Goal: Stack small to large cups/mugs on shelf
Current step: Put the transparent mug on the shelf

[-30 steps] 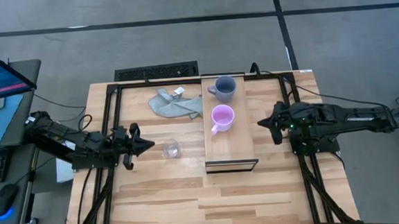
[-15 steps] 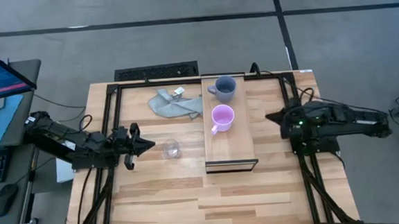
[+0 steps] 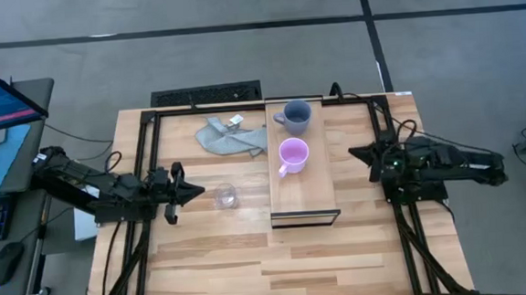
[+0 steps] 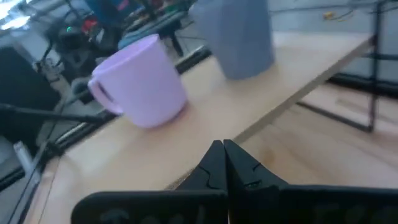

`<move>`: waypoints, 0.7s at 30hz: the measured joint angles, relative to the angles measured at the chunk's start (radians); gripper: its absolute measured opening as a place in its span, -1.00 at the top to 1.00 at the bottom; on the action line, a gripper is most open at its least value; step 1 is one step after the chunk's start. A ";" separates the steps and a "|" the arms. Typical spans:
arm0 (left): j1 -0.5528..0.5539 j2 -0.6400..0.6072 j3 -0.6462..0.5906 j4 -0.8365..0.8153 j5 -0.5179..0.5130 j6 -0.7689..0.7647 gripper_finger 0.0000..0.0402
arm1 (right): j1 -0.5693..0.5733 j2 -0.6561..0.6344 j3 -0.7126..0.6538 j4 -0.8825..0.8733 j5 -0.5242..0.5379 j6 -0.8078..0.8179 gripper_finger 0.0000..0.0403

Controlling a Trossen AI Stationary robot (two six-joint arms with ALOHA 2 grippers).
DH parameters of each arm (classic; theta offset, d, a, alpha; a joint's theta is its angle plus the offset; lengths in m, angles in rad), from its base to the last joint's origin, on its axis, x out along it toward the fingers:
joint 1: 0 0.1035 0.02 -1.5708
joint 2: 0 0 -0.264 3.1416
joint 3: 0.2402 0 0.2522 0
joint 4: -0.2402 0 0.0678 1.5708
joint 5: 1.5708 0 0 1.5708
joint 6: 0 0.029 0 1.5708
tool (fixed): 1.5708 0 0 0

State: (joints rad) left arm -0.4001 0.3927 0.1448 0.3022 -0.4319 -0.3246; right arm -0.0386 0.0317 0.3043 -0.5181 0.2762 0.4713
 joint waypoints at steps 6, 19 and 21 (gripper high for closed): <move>0.000 0.001 0.000 0.001 0.015 -0.012 1.00 | 0.023 -0.010 -0.045 0.055 -0.031 0.000 0.97; 0.000 0.110 0.063 0.000 0.005 0.016 0.76 | 0.022 -0.021 -0.050 0.059 0.021 0.002 0.95; 0.000 0.127 0.085 -0.006 0.006 0.019 0.66 | 0.022 -0.021 -0.050 0.058 0.039 0.017 0.95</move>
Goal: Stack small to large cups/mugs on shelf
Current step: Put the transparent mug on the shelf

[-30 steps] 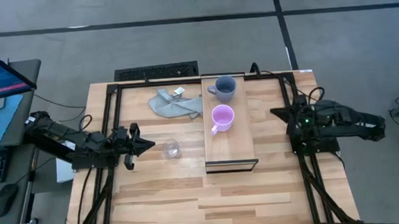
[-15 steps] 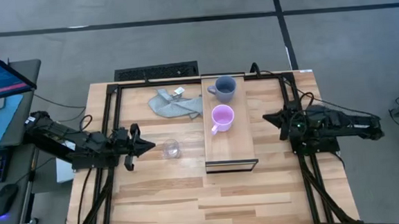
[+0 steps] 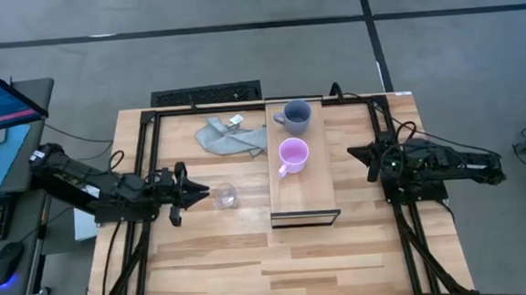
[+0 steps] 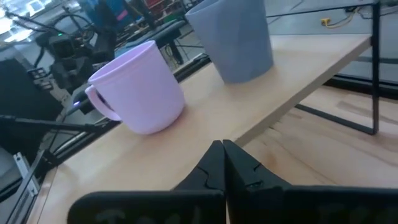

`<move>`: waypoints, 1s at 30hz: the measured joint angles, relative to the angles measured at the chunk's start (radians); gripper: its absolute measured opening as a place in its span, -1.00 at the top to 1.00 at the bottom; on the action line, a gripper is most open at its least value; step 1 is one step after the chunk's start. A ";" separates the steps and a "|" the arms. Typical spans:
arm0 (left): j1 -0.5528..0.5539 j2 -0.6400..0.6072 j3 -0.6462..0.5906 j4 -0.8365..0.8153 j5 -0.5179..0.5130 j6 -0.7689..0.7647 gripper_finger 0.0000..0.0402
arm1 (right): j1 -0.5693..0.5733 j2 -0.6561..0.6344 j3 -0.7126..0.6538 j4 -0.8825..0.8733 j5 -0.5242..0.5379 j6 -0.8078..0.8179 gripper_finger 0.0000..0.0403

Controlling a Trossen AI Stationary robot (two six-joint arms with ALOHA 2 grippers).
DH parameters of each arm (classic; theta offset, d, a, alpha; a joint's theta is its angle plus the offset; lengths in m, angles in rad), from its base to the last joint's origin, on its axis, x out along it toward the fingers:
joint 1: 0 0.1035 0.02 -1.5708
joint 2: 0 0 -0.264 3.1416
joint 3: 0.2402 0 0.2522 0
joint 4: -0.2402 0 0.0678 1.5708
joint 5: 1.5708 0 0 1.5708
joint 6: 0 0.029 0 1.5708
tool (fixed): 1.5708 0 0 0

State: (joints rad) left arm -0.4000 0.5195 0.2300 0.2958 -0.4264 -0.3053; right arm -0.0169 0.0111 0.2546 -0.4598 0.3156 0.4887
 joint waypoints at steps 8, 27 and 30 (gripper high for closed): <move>0.000 0.113 0.130 -0.107 0.023 -0.006 0.37 | -0.001 0.000 0.000 -0.002 0.004 0.009 0.94; 0.095 0.674 0.666 -0.781 0.154 -0.297 0.35 | -0.001 0.000 0.001 -0.015 0.003 0.009 0.93; 0.109 0.768 0.714 -0.850 0.168 -0.324 0.35 | -0.001 0.000 0.001 -0.034 0.003 0.009 0.93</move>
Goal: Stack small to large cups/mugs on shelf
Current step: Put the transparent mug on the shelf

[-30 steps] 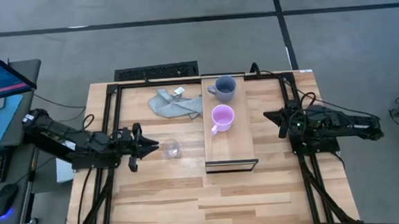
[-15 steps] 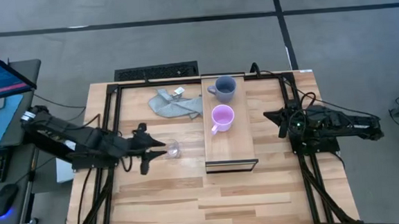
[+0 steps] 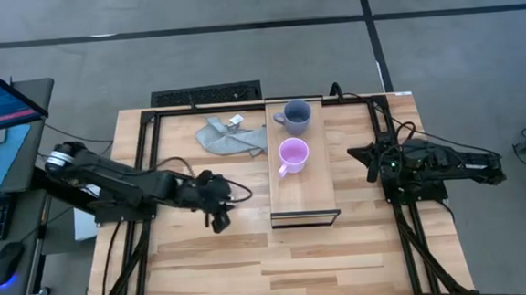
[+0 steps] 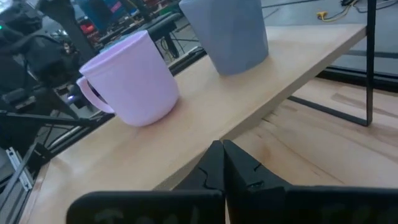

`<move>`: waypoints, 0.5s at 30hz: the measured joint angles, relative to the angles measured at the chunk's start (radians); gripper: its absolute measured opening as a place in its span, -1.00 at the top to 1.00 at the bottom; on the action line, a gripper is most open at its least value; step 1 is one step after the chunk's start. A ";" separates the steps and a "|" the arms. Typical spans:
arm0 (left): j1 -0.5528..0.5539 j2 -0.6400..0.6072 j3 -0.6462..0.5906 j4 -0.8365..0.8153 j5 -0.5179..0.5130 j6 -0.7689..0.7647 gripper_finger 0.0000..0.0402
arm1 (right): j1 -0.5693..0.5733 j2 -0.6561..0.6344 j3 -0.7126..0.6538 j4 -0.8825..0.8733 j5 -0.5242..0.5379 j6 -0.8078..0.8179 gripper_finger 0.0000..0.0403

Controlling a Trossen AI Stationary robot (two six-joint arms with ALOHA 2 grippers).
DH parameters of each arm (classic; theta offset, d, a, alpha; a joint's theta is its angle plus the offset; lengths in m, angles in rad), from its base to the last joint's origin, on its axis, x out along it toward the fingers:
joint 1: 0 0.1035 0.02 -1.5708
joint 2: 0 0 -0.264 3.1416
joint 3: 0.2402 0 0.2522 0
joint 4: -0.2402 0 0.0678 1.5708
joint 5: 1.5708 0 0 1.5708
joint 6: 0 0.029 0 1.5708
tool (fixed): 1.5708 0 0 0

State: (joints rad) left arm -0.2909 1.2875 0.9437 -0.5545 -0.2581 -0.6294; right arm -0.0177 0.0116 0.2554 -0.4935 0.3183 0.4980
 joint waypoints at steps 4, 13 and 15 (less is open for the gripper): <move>0.024 0.112 0.068 -0.138 0.011 -0.063 0.35 | 0.000 0.000 0.000 -0.007 -0.002 0.000 0.92; 0.082 0.271 0.166 -0.249 0.105 -0.102 0.36 | 0.000 0.000 0.000 -0.009 -0.003 0.000 0.92; 0.094 0.300 0.175 -0.251 0.114 -0.101 0.36 | 0.000 0.000 0.000 -0.013 -0.003 0.000 0.92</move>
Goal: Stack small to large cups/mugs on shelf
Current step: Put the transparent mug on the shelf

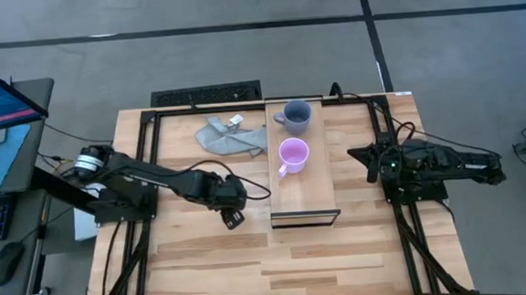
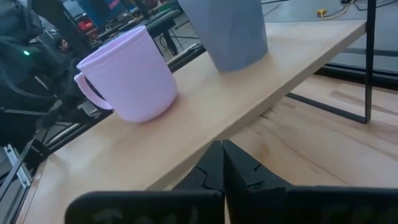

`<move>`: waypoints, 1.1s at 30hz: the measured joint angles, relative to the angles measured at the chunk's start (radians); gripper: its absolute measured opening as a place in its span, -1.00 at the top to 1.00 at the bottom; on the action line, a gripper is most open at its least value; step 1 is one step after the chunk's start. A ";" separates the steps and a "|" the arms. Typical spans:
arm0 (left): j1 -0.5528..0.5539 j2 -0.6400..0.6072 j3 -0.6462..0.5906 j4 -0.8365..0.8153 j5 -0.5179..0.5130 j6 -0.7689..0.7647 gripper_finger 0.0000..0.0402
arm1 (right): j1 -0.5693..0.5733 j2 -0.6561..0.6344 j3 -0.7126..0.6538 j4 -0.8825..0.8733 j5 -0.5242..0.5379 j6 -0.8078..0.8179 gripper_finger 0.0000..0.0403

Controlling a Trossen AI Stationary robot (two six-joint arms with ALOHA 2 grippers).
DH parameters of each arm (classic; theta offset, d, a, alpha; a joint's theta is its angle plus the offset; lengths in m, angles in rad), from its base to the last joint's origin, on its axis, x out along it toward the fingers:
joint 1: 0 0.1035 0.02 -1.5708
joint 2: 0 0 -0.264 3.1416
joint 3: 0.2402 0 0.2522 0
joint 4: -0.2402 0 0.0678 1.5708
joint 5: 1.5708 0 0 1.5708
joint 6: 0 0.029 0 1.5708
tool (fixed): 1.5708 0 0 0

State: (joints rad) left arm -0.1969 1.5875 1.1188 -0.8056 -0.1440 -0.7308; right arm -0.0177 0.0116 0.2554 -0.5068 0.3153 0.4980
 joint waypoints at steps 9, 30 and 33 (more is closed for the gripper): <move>0.032 0.024 0.001 -0.019 0.061 0.003 0.36 | 0.000 0.000 0.001 -0.015 -0.003 0.000 0.92; 0.071 0.018 0.049 -0.069 0.080 0.067 0.57 | 0.000 0.000 0.001 -0.024 -0.001 0.000 0.93; 0.071 0.018 0.049 -0.068 0.091 0.076 0.57 | 0.000 0.000 0.001 -0.024 0.000 0.000 0.92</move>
State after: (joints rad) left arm -0.1263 1.6051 1.1683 -0.8738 -0.0528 -0.6548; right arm -0.0176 0.0120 0.2562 -0.5308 0.3152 0.4980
